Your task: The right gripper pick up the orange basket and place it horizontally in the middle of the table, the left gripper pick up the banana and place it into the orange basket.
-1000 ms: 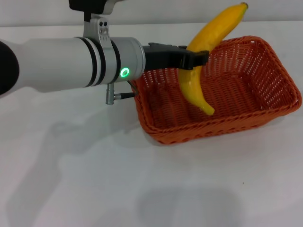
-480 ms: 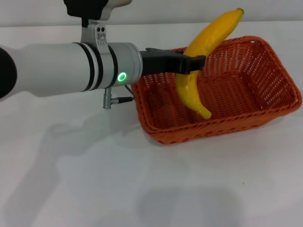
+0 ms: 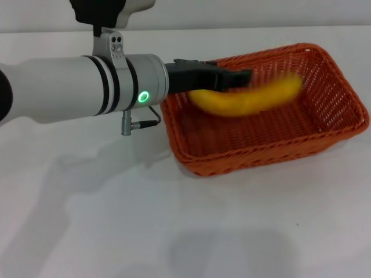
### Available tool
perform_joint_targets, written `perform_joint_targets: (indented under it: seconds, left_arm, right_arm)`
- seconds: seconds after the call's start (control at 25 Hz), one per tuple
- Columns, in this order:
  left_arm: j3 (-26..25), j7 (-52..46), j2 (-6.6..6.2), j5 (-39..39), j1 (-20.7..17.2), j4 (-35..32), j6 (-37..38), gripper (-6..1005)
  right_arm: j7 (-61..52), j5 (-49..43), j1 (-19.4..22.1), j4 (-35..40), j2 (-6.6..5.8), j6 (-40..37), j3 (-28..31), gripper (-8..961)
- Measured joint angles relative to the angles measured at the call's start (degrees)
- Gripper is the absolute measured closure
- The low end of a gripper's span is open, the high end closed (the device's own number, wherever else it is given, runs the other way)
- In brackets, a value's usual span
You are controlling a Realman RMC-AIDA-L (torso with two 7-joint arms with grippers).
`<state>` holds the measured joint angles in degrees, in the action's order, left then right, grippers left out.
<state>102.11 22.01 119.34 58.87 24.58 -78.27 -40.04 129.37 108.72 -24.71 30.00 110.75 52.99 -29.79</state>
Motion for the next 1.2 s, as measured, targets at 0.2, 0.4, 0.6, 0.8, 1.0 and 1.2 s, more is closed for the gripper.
perform_joint_targets:
  seconds: [0.2, 0.4, 0.6, 0.8, 1.0, 1.2]
  left_arm:
    - [-0.09, 0.93, 0.00, 0.10, -1.00, -0.48, 0.98, 221]
    - [-0.01, 4.17, -0.01, 0.19, -2.04, -0.66, 4.72, 160]
    - [0.71, 9.19, 0.08, 0.10, -4.67, -1.13, 13.67, 113]
    - [5.20, 16.40, 0.02, -0.11, -8.05, -0.14, 30.59, 117]
    - [14.30, 24.25, 0.10, -0.20, -13.07, 1.92, 55.97, 117]
    - [20.23, 24.25, 0.14, 0.91, -15.84, 7.28, 78.65, 117]
  right_arm:
    - [0.00, 0.00, 0.06, 0.14, 0.21, 0.08, 0.00, 173]
    - [0.00, 0.00, 0.37, 0.15, 0.28, 0.17, 0.00, 173]
    - [0.00, 0.00, 0.63, 0.12, 0.30, 0.26, 0.00, 173]
    - [0.00, 0.00, 0.75, -0.21, 0.42, 0.56, 0.00, 173]
    - [0.00, 0.00, 1.12, -0.23, 0.69, 0.86, 0.00, 173]
    - [0.75, 0.29, 1.62, -0.18, 0.85, 0.79, 0.11, 173]
